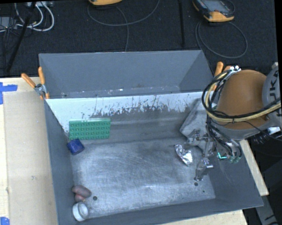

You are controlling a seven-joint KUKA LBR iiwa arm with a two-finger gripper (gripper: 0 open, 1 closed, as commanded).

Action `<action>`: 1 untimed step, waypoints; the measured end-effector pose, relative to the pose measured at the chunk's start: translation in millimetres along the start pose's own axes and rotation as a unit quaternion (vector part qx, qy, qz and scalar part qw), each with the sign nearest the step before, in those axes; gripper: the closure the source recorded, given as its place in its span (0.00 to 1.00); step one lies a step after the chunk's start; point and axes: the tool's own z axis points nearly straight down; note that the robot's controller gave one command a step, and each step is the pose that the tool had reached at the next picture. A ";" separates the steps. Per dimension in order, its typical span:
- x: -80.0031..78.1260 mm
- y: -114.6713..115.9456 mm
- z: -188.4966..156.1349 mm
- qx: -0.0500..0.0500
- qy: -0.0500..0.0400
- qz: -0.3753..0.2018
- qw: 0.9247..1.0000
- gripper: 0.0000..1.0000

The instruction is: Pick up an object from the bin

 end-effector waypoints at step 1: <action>-38.6 -7.2 59.2 0.000 -0.005 0.071 0.997 0.00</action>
Offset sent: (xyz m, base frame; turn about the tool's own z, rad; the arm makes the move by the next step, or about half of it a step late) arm 0.0379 -0.0071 -0.0574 0.1405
